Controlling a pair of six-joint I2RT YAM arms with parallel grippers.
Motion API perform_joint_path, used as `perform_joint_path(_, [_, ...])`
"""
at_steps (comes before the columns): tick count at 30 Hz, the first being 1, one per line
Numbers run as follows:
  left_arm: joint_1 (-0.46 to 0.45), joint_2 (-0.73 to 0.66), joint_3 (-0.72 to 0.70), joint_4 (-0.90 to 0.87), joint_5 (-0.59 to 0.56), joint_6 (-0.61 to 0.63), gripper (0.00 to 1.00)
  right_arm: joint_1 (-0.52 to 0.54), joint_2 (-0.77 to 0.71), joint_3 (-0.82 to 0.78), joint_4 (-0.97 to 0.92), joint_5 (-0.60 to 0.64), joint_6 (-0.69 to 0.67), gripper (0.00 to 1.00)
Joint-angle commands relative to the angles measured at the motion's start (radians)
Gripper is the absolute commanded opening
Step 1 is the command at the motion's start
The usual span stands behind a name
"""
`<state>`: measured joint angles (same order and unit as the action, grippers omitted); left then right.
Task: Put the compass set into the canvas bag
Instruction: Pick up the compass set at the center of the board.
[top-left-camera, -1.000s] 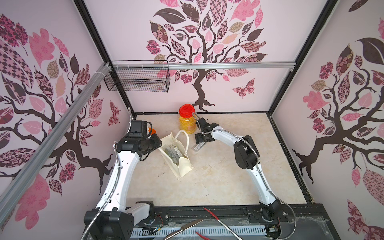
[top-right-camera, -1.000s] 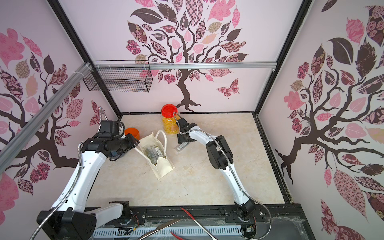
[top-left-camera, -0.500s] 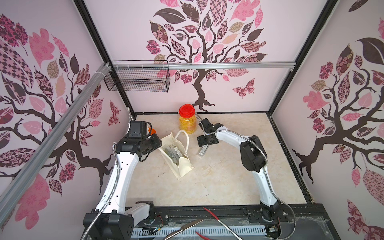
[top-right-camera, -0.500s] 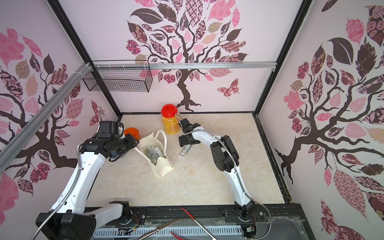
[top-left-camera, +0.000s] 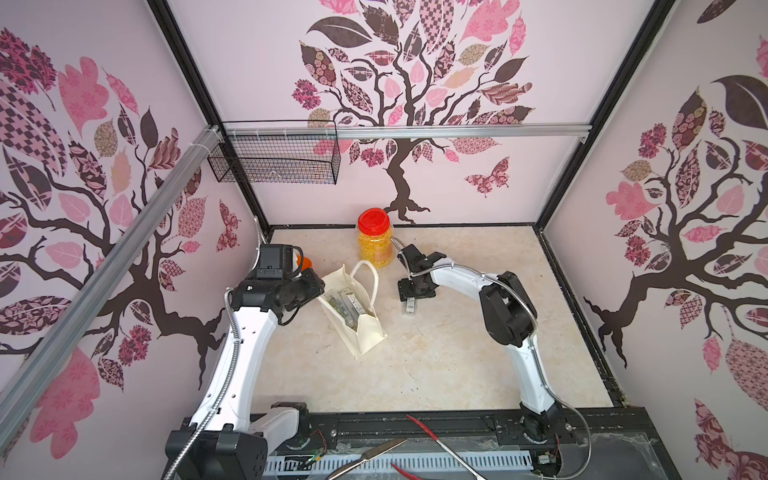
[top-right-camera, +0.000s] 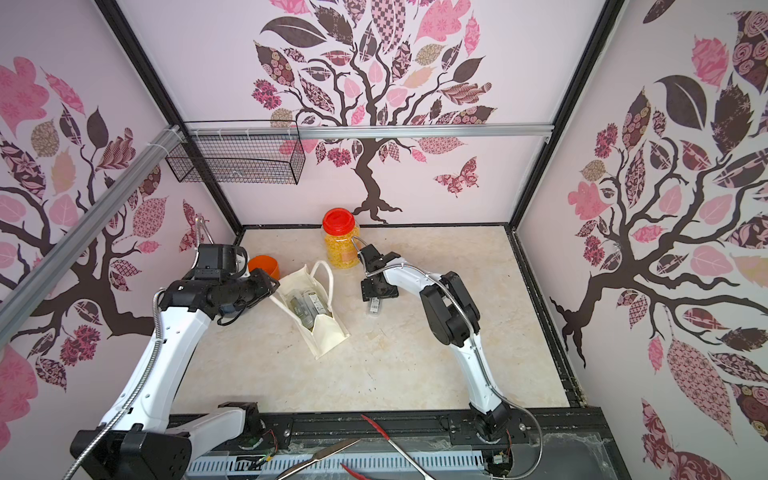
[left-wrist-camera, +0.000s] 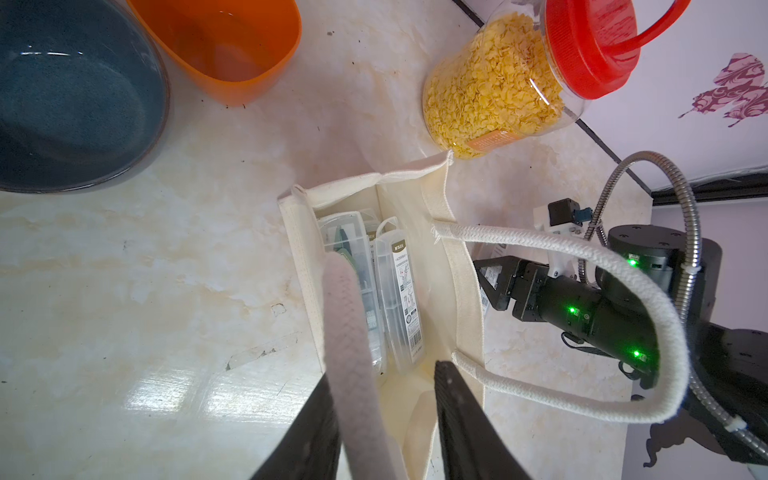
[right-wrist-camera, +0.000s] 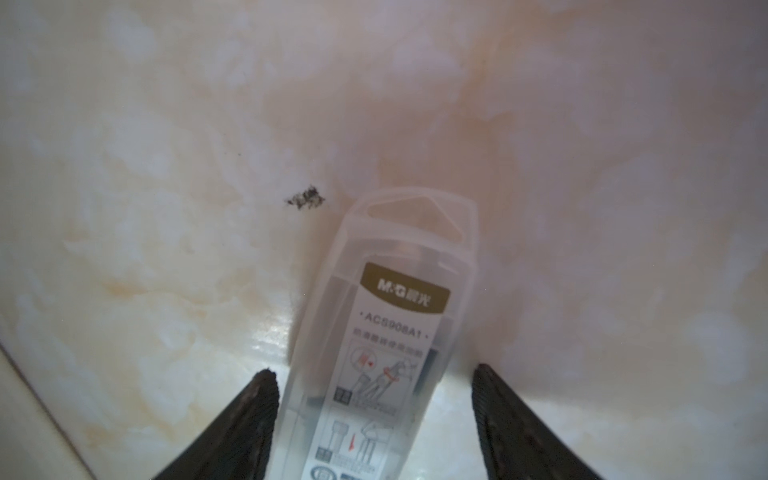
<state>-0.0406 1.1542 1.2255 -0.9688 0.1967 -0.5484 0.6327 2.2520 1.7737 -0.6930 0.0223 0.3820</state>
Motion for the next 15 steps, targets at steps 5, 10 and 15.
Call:
perform_joint_path(5, [0.003,-0.016,-0.031,0.023,0.003,-0.001,0.40,0.007,-0.070,-0.026,-0.063,0.054,-0.196,0.65])
perform_joint_path(10, [0.003,-0.010,-0.035,0.027,0.014,-0.007,0.40,0.007,-0.070,-0.045,-0.056,0.086,-0.242,0.66])
perform_joint_path(15, [0.004,-0.010,-0.025,0.027,0.011,-0.006,0.40,0.008,-0.043,-0.038,-0.036,0.069,-0.238,0.69])
